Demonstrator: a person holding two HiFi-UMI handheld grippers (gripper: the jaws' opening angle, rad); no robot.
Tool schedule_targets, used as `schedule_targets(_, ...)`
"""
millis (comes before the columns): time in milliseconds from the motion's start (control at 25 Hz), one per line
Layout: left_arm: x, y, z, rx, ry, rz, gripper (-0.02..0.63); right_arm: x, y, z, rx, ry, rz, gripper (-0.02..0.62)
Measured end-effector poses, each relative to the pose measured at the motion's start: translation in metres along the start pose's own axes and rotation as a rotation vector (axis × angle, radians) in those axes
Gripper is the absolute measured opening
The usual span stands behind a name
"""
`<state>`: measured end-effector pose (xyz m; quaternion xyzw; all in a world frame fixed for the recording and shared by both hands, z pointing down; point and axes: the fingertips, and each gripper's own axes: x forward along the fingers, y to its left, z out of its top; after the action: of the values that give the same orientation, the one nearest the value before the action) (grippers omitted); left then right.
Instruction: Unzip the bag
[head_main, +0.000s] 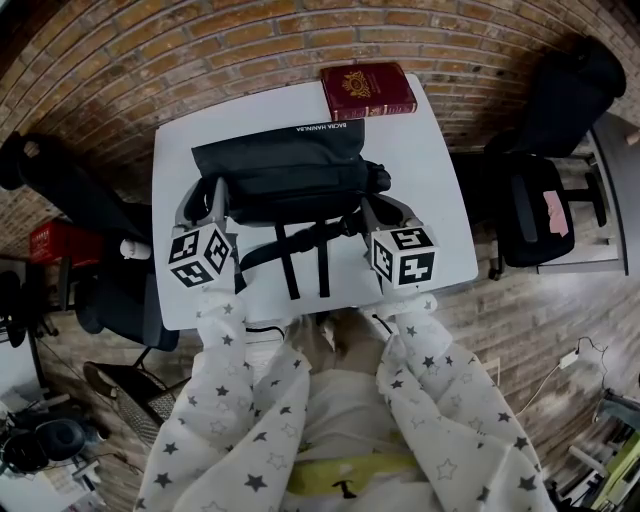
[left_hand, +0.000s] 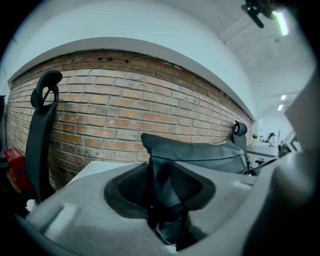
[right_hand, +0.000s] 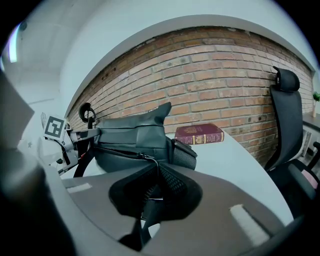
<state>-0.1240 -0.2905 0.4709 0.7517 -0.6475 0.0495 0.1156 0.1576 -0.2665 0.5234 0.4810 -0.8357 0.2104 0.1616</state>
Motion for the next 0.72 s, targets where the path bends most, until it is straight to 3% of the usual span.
schedule_targets(440, 0.001, -0.001, 0.000, 0.002, -0.002, 0.004, 0.133, -0.006, -0.020, 0.000, 0.020, -0.011, -0.038, 0.020)
schedule_targets(640, -0.004, -0.002, 0.002, -0.012, 0.024, 0.007, 0.142, -0.005, -0.018, -0.006, 0.042, 0.006, 0.034, 0.026)
schedule_targets(720, -0.011, -0.002, 0.006, 0.004, 0.024, 0.019, 0.144, -0.010, -0.016, -0.004, 0.066, -0.011, 0.069, 0.095)
